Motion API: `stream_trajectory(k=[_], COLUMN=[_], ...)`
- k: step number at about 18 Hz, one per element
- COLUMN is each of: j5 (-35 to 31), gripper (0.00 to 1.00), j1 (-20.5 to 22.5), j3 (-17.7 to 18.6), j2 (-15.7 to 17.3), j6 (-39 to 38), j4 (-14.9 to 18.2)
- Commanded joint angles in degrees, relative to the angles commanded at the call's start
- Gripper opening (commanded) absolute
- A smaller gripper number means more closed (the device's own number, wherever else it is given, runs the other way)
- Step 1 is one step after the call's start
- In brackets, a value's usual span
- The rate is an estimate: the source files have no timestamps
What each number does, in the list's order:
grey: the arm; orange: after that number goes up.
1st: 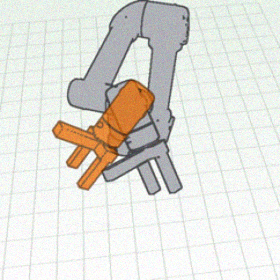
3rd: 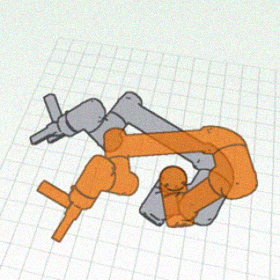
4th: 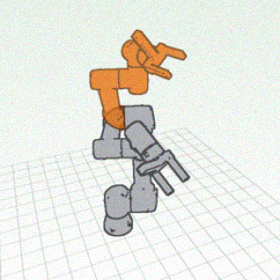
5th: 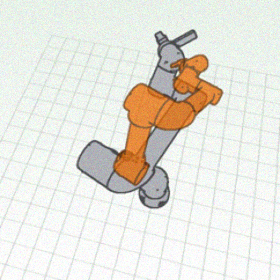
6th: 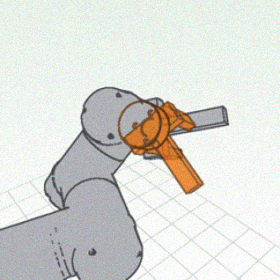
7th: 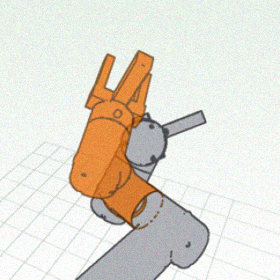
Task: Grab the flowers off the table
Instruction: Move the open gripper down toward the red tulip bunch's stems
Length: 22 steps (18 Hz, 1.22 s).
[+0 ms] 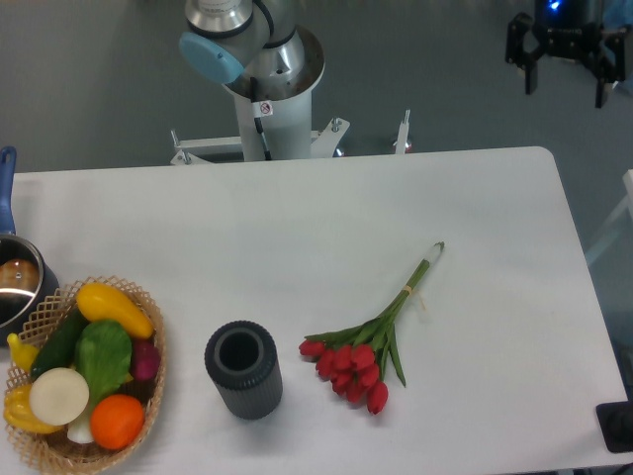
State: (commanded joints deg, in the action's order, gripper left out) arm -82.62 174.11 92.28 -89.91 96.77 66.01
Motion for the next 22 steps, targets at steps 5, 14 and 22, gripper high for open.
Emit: stream_trajectory(k=[5, 14, 22], j5=[-0.1, 12.9, 21.1], gripper=[1.00, 1.00, 1.00], j1=[-0.4, -0.4, -3.2], j3=[0.0, 4.0, 6.3], j2=[-0.2, -0.3, -2.7], j6=[-0.5, -13.5, -23.2], j4=[-0.1, -5.5, -8.7])
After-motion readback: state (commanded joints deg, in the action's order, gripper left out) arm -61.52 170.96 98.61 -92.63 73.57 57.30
